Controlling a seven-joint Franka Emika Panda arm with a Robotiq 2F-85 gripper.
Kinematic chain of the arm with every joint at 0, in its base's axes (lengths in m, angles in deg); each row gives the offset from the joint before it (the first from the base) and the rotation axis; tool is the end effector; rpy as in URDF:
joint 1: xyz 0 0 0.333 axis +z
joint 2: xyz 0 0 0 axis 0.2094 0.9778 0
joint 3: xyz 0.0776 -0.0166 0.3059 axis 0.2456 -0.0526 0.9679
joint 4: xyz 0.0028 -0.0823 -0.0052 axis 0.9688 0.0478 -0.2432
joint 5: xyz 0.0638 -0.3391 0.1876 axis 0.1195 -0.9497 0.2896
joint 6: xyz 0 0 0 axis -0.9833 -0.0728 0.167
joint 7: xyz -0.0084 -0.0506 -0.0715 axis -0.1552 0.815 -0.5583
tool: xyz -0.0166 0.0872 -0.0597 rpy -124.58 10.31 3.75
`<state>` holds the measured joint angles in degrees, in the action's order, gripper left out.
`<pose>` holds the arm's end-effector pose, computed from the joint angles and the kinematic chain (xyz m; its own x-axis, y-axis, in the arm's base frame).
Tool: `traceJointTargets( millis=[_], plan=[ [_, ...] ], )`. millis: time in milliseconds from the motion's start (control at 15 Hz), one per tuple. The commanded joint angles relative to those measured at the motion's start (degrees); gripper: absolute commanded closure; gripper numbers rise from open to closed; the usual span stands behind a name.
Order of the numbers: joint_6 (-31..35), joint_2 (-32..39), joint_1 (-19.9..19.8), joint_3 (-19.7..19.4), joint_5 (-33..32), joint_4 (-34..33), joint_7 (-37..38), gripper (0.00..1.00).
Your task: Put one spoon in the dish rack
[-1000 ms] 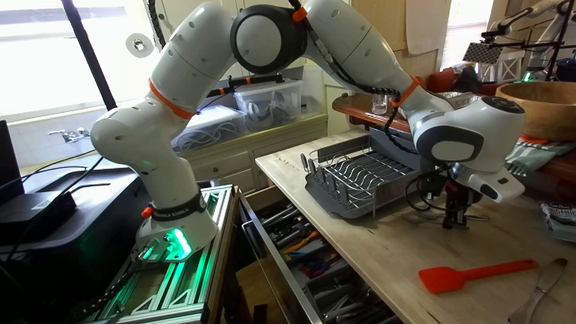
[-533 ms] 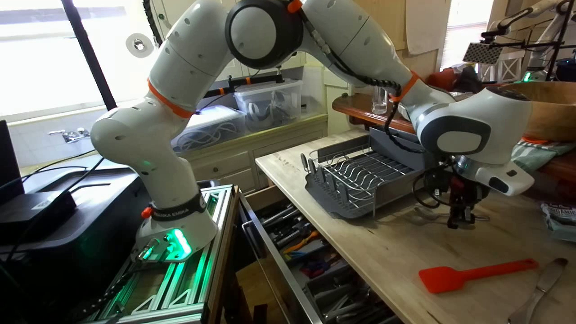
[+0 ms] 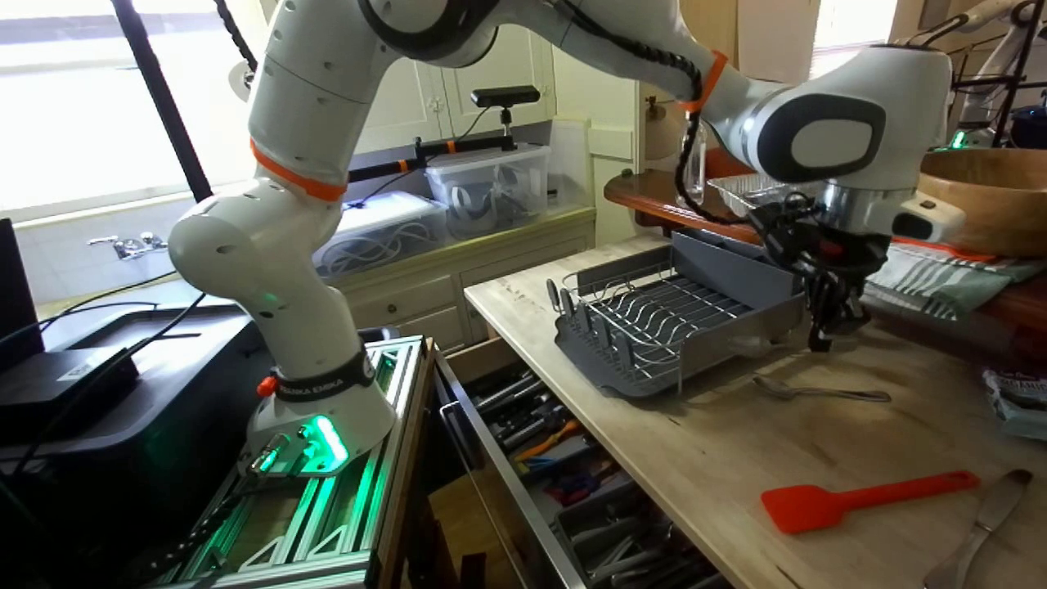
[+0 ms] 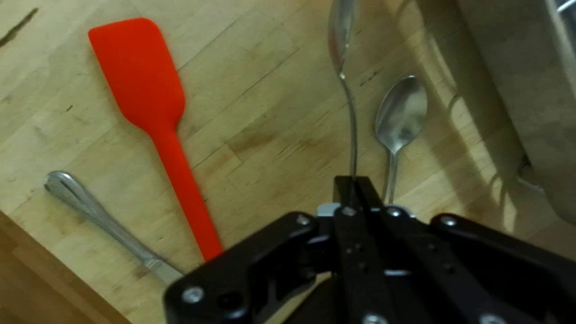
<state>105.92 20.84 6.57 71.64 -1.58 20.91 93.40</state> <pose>0.6881 -0.1052 0.2798 0.9667 -0.2540 -0.0316 -0.2542 -0.9671 -0.0022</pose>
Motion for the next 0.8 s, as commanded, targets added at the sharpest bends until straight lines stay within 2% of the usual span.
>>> traceJointTargets(
  millis=[0,333,733],
  plan=[
    [-5.19,-6.44,2.97,-1.75,-6.02,4.4,0.95,0.99],
    [-11.22,-11.52,4.72,-0.29,-10.02,5.07,-1.23,0.99],
    [-18.82,-12.73,6.0,3.27,-8.95,0.68,-7.34,0.99]
  ],
)
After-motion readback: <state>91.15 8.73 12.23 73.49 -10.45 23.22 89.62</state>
